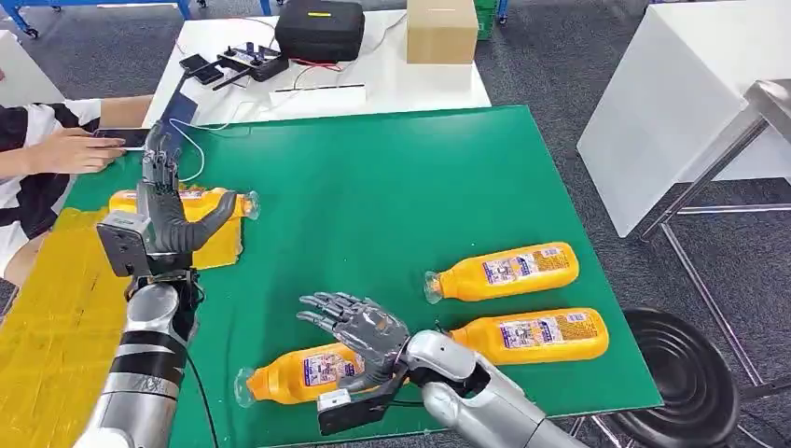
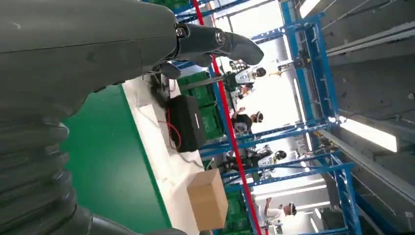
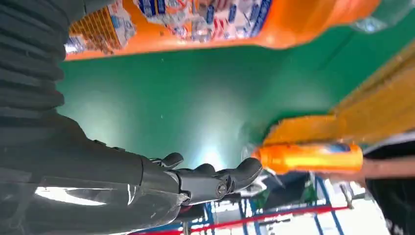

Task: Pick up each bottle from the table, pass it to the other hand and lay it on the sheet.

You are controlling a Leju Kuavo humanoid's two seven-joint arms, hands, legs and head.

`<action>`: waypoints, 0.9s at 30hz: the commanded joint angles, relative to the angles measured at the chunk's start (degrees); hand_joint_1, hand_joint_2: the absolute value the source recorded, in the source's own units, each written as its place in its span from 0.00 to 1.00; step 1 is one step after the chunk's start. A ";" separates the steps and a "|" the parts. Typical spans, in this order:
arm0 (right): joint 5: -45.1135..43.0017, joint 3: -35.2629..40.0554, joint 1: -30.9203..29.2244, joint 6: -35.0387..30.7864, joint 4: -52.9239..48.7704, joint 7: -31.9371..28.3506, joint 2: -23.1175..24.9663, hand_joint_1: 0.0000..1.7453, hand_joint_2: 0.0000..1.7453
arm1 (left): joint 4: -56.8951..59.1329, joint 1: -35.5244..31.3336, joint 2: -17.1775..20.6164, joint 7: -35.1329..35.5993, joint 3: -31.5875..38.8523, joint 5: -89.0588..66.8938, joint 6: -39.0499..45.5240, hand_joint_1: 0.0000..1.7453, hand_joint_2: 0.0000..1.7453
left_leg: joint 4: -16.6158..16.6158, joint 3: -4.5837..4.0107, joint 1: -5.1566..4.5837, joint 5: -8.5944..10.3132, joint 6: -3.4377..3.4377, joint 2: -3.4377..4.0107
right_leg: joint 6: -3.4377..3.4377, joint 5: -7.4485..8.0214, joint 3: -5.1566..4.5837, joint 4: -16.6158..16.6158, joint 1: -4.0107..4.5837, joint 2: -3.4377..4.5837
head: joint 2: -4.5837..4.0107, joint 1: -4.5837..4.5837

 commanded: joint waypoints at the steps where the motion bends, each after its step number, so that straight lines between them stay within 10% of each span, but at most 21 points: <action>1: 1.11 10.94 -9.68 2.97 13.37 0.57 -2.34 0.00 0.00 | 6.11 -3.13 -0.78 -0.37 -1.28 1.24 0.04 0.00 1.00 | -0.02 0.19 0.02 -0.04 -0.03 -0.12 | 0.02 -0.05 0.22 -0.04 0.01 -0.04 | 0.00 0.02; 27: 2.06 15.28 -14.95 4.38 17.69 3.63 -3.60 0.00 0.00 | 6.18 -2.69 -0.57 -0.46 -1.38 2.51 0.29 0.00 1.00 | 0.06 0.20 0.06 -0.09 -0.05 -0.16 | 0.01 -0.09 0.24 0.01 0.04 -0.06 | 0.00 0.00</action>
